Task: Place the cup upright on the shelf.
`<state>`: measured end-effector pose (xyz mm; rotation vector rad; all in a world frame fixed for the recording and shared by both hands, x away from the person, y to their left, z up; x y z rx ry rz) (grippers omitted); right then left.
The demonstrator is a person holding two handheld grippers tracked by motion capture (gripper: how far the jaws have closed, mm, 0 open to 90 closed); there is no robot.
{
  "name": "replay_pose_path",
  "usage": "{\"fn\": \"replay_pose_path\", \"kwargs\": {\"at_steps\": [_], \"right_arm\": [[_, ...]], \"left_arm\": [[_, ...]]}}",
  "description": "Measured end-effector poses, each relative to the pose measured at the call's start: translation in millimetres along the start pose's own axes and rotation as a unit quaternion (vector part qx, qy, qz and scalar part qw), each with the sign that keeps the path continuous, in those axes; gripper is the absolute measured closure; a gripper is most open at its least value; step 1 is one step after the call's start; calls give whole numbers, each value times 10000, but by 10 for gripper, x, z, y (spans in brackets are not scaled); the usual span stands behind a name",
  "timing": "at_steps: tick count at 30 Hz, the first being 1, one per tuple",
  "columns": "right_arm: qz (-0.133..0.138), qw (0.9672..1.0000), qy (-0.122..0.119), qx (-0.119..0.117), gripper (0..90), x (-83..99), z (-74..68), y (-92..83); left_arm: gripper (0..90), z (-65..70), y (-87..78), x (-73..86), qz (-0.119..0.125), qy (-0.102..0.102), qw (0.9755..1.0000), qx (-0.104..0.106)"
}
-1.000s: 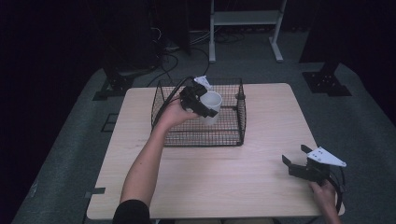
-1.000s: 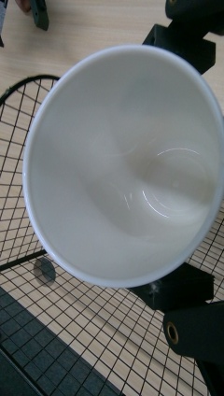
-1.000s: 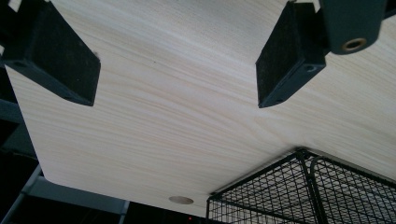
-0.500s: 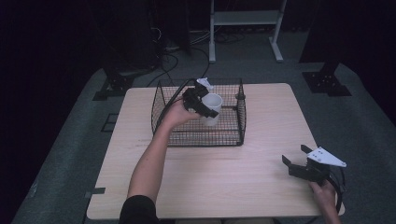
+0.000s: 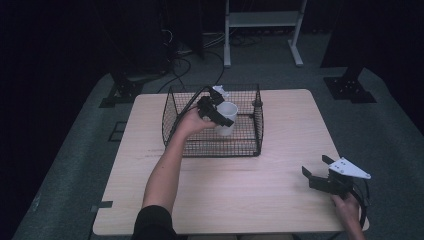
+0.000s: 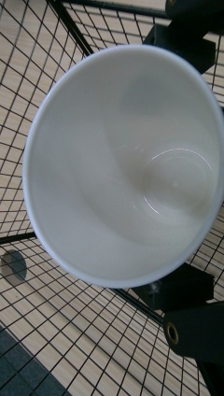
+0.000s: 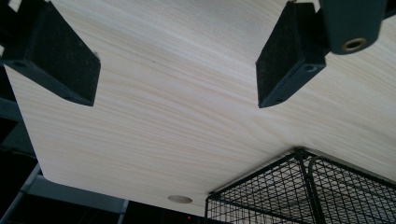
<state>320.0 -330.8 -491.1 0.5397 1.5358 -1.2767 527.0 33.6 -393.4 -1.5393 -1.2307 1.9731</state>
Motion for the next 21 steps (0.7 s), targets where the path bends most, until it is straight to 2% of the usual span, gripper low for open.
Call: {"fn": "replay_pose_path", "kwargs": {"at_steps": [7,17,21], "right_arm": [[4,10000,-1,-3,131,0,-1,-1],[6,10000,1,-11,131,1,-1,-2],[6,10000,-5,-13,131,1,-2,-2]], "left_arm": [[205,-47,83,9,10,-88,10000,-3],[204,-88,215,49,-200,-142,9997,-27],[204,-98,241,55,-214,-162,9996,-20]]}}
Point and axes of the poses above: each handheld gripper's, and its own axes: y roughly forward along the jaws, x roughly out of its underside, z roughly to its right, the point moved 3 cm from there along y, roughly forward along the jaws, and after that the axes turned 3 degrees about -z, right-handed, at the moved point
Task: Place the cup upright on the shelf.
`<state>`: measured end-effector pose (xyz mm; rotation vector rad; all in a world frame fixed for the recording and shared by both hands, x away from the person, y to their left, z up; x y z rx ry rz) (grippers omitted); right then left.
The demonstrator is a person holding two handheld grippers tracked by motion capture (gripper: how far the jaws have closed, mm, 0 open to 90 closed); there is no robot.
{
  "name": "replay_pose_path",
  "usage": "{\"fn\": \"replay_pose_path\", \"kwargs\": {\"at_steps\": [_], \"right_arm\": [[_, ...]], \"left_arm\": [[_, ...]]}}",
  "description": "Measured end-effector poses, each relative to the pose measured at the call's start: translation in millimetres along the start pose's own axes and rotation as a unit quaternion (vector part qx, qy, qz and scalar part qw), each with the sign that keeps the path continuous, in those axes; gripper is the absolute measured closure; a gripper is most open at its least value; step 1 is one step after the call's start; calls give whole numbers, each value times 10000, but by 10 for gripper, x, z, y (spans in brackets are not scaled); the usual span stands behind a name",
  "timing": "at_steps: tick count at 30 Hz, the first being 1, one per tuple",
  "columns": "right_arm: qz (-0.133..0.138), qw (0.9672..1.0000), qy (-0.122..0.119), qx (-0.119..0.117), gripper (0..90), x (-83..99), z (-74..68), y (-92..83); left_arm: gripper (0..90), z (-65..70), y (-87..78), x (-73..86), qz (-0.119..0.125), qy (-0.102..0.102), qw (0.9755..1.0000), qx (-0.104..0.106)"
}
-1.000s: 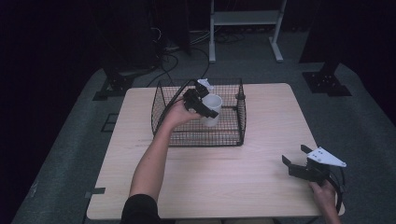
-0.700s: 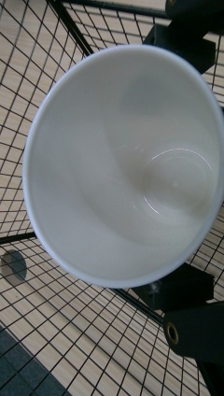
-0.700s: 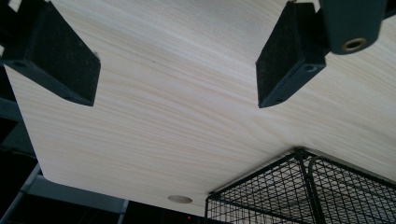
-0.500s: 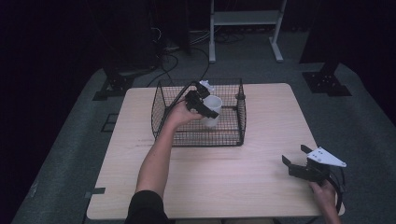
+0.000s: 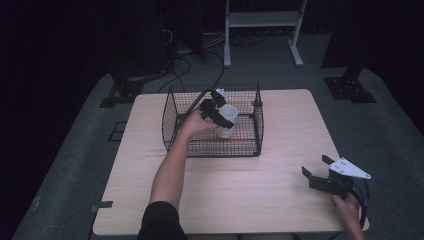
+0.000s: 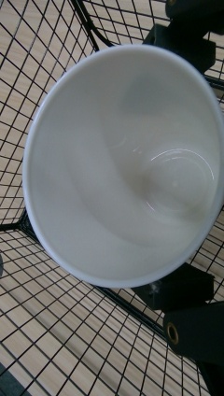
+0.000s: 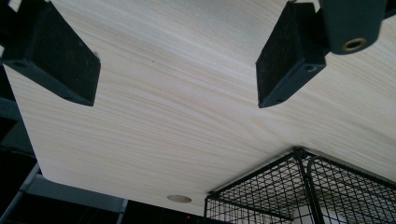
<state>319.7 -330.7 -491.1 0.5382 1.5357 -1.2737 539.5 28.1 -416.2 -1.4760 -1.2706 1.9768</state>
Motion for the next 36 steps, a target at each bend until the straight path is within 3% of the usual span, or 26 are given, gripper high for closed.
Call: {"fn": "replay_pose_path", "kwargs": {"at_steps": [12,36], "right_arm": [[4,10000,3,-7,130,0,0,-1],[33,10000,20,4,131,1,4,-4]], "left_arm": [[204,-41,102,40,-215,-66,9997,-57],[179,-21,23,155,-303,-124,9993,-153]]}}
Point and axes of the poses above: each handheld gripper's, and its own axes: y roughly forward along the jaws, x roughly out of its underside, z roughly to its right, the point moved 3 cm from there along y, roughly forward along the jaws, and after that the axes turned 3 degrees about -z, right-handed, at the moved point
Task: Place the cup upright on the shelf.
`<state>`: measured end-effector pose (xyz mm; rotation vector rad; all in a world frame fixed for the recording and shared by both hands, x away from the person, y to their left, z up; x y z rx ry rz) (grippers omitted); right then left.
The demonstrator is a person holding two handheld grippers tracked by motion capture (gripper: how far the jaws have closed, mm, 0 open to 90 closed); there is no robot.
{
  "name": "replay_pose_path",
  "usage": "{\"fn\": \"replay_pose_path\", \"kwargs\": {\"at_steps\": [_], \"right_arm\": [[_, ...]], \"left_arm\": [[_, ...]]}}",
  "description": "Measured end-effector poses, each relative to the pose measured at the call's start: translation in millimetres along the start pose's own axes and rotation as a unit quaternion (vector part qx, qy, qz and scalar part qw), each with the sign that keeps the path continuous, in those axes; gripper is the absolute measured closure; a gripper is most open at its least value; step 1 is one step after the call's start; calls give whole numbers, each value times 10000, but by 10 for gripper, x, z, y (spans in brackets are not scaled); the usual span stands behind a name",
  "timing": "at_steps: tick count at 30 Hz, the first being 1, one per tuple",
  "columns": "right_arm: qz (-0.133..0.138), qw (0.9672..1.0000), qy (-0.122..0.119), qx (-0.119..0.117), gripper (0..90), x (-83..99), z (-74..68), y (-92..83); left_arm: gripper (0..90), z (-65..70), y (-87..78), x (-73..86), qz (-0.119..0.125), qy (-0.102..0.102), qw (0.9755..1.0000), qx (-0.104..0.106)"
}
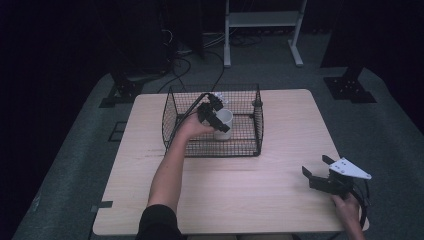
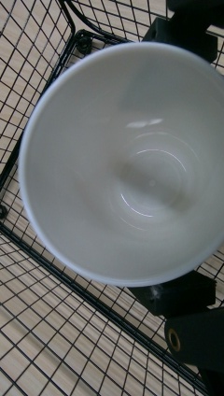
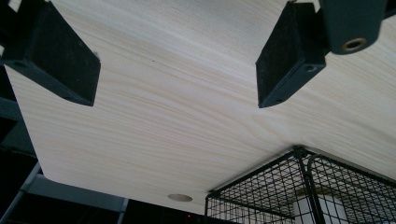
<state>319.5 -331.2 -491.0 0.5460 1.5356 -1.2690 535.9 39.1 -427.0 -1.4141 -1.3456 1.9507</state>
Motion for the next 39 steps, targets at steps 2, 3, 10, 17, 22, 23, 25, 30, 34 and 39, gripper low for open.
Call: {"fn": "replay_pose_path", "kwargs": {"at_steps": [2,3,10,17,22,23,25,30,34,39], "right_arm": [[1,10000,0,-1,131,0,0,-1],[2,10000,3,0,131,0,0,-1],[-1,10000,9,5,131,0,3,1],[-8,10000,-3,3,131,1,-2,-2],[4,10000,3,5,131,-1,-1,-3],[12,10000,10,9,131,-1,1,-5],[19,10000,20,15,131,-1,5,-7],[17,10000,41,19,131,0,8,-7],[19,10000,53,21,131,0,12,-7],[13,10000,45,14,131,1,8,-8]], "left_arm": [[178,-3,-11,10,-12,10,10000,3],[168,-3,-14,13,-21,2,10000,-3],[93,6,-80,13,90,-62,9999,-2],[74,63,-182,-15,241,6,9997,-1],[72,103,-232,-24,235,121,9996,-94],[72,104,-247,-29,253,143,9995,-148],[72,100,-290,-36,348,124,9993,-107],[71,101,-398,-29,467,110,9987,-163],[72,144,-500,-35,570,170,9980,-210],[72,217,-602,-40,612,283,9975,-226]]}}
Point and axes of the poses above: each handheld gripper's, and its own axes: y roughly forward along the jaws, x roughly out of its underside, z roughly to its right, the point moved 3 cm from there along y, roughly forward along the jaws, and after that the axes turned 3 degrees about -z, right-handed, at the moved point
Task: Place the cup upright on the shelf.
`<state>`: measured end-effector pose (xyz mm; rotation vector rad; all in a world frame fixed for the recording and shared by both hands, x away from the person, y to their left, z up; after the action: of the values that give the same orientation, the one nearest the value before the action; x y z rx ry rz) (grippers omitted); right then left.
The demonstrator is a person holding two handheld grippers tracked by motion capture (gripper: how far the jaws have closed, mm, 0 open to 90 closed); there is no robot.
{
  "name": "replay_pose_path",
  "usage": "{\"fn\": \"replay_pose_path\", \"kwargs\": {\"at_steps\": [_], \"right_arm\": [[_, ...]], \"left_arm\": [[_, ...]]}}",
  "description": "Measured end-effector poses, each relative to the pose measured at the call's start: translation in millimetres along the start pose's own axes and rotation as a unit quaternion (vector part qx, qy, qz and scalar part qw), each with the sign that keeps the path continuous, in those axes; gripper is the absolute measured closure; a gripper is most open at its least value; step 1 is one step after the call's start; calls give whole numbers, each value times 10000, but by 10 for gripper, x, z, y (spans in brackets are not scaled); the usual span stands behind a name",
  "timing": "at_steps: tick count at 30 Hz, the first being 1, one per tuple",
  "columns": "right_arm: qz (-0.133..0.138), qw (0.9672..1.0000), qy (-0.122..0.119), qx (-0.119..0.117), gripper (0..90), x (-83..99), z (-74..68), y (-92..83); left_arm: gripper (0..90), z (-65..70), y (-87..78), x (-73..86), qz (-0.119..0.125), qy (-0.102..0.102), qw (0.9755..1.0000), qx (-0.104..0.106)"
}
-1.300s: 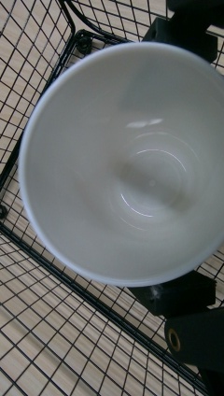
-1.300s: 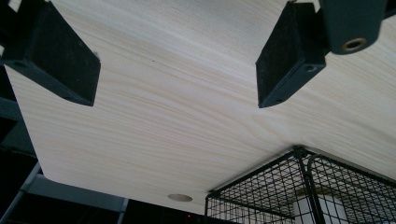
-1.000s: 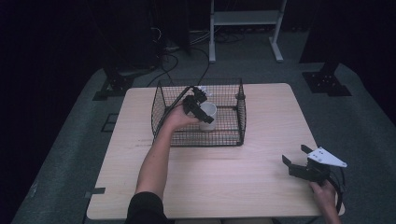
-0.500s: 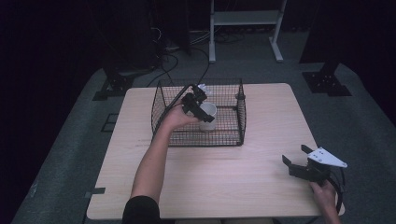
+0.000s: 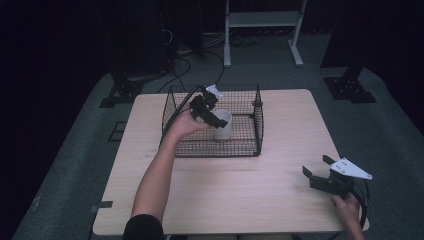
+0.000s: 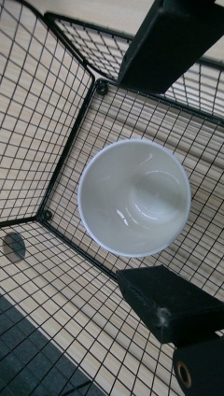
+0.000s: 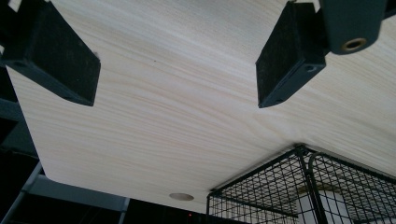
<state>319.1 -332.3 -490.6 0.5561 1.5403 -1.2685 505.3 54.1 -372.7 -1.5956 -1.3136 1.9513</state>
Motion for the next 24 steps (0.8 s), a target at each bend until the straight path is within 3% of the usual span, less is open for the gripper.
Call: {"fn": "replay_pose_path", "kwargs": {"at_steps": [24], "right_arm": [[5,10000,36,9,131,1,9,2]], "left_arm": [[72,211,-362,203,419,103,9990,-127]]}}
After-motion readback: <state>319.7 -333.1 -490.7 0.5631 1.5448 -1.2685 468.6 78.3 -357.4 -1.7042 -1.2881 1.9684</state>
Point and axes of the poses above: each handheld gripper's, and its own axes: y roughly forward along the jaws, x roughly out of its underside, z roughly to its right, the point moved 3 cm from there along y, roughly forward along the jaws, and after that the axes turned 3 degrees about -z, right-handed, at the moved point
